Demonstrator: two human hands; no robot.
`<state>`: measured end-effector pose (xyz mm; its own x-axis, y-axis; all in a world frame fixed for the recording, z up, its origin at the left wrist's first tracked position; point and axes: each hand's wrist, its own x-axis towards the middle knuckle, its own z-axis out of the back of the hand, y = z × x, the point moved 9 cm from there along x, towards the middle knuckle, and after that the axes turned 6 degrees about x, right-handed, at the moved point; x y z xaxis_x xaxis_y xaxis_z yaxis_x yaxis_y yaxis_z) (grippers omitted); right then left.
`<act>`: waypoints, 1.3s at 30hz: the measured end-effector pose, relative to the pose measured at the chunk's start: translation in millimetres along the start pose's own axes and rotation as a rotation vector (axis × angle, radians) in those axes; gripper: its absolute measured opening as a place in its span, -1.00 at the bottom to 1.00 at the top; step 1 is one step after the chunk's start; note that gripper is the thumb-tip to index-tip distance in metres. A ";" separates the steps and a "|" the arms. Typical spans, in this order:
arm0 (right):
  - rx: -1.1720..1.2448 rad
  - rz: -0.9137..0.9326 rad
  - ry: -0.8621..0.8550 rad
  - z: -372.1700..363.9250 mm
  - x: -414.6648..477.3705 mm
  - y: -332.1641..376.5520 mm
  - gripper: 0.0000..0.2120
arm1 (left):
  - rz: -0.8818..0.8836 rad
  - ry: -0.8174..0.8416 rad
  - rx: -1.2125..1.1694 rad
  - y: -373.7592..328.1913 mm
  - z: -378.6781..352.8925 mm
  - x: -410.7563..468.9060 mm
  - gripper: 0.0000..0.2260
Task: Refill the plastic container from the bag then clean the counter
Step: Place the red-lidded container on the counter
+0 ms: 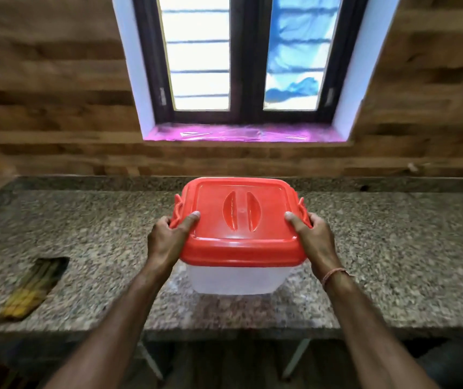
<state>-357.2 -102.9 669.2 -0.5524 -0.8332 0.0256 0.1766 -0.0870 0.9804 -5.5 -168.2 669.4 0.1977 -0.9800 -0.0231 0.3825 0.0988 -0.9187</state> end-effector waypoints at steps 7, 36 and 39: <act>-0.036 -0.095 0.060 -14.7 122.5 -33.0 -0.58 | 0.095 0.042 0.006 2.2 -97.3 94.8 -0.43; -0.073 -0.269 -0.019 4.5 196.2 -53.3 -0.39 | 0.107 0.137 0.028 -11.6 -160.1 135.7 -0.46; -0.058 -0.257 -0.054 6.3 195.6 -54.7 -0.41 | 0.105 0.081 0.086 -8.3 -158.6 143.8 -0.38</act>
<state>-480.1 -257.6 621.8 -0.6277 -0.7492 -0.2112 0.0701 -0.3247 0.9432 -123.4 -337.4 611.2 0.1686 -0.9739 -0.1518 0.4404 0.2122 -0.8724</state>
